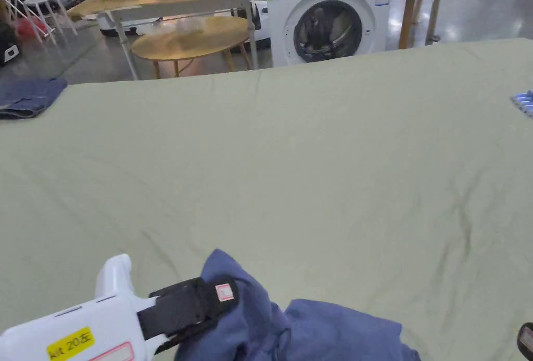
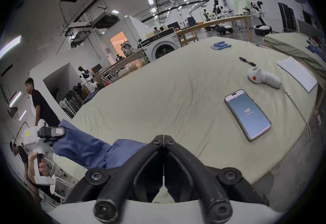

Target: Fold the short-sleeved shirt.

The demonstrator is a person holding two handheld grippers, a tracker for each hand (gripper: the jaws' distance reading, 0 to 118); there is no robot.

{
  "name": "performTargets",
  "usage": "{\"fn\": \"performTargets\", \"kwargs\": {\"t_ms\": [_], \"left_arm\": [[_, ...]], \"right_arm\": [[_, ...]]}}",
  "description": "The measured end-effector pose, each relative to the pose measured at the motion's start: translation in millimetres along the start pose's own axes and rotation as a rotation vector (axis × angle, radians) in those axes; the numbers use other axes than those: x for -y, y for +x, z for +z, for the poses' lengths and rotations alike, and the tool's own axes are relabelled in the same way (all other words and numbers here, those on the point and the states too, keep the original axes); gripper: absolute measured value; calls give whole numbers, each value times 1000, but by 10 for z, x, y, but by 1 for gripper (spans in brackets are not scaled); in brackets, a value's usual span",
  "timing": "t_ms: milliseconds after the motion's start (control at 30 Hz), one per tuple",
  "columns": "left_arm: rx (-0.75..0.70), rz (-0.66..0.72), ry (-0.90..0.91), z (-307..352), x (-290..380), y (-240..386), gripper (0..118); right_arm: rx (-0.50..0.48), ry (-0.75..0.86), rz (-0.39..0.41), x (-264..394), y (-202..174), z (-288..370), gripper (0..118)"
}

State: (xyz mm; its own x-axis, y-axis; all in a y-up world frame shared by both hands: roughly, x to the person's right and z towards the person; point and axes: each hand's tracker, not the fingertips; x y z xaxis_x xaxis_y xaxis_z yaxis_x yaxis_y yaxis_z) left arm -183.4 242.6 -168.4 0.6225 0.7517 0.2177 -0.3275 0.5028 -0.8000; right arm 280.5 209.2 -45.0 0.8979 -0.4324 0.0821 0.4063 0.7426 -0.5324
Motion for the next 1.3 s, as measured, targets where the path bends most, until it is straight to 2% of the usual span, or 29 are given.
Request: {"fn": "performTargets", "kwargs": {"t_ms": [67,133,167,200,233,333,367,400,433,500,600,633,767,833,867,933,967,1000,1100,1167,1233,1300], "left_arm": [[-1,-6,-137,-587,179,143,8],[-11,-22,-233,-1036,369,207,14],[11,-28,-264,-1200,462,238,24],[41,-49,-298,-1352,539,257,45],[55,-55,-334,-1456,583,299,57],[115,-44,-349,-1534,640,424,58],[148,-49,-334,-1483,614,461,57],[178,-63,-305,-1424,582,483,40],[197,-66,-286,-1369,551,477,14],[183,-66,-266,-1298,553,491,0],[-1,-175,-347,-1552,743,423,0],[-22,-203,-407,-1677,851,368,0],[-15,-237,-507,-2017,1247,278,0],[-4,-364,-445,-1960,1310,404,0],[-23,-407,-430,-1898,1305,509,4],[-12,-447,-418,-1771,1251,630,40],[17,-445,-396,-1663,1214,680,53],[34,-456,-354,-1534,1139,652,59],[32,-465,-257,-1072,964,678,70],[-10,-421,-225,-811,807,481,70],[-57,-317,-196,-612,653,240,70],[-81,-221,-194,-502,505,-124,70]], "right_arm": [[-4,4,-5,19,-6,37,0],[0,13,2,30,-18,86,0],[5,15,8,41,-12,104,0],[16,16,16,48,-7,116,0],[29,16,21,56,1,121,0],[47,5,15,82,54,119,0],[48,3,10,89,76,125,0],[50,3,5,92,88,137,0],[53,2,0,87,87,150,0],[60,-1,-10,97,119,151,0],[61,-11,-34,132,152,132,0],[60,-12,-38,144,143,132,0],[40,-37,-31,225,42,93,0],[26,-64,-16,302,-28,44,0],[12,-81,-9,345,-71,7,0],[-29,-121,6,416,-184,-90,0],[-54,-144,16,427,-268,-140,0],[-75,-163,30,457,-321,-213,0],[-122,-230,71,549,-448,-466,0],[-151,-287,95,603,-512,-647,0],[-109,-353,123,672,-569,-838,0],[1,-454,146,777,-573,-1038,0]]}}
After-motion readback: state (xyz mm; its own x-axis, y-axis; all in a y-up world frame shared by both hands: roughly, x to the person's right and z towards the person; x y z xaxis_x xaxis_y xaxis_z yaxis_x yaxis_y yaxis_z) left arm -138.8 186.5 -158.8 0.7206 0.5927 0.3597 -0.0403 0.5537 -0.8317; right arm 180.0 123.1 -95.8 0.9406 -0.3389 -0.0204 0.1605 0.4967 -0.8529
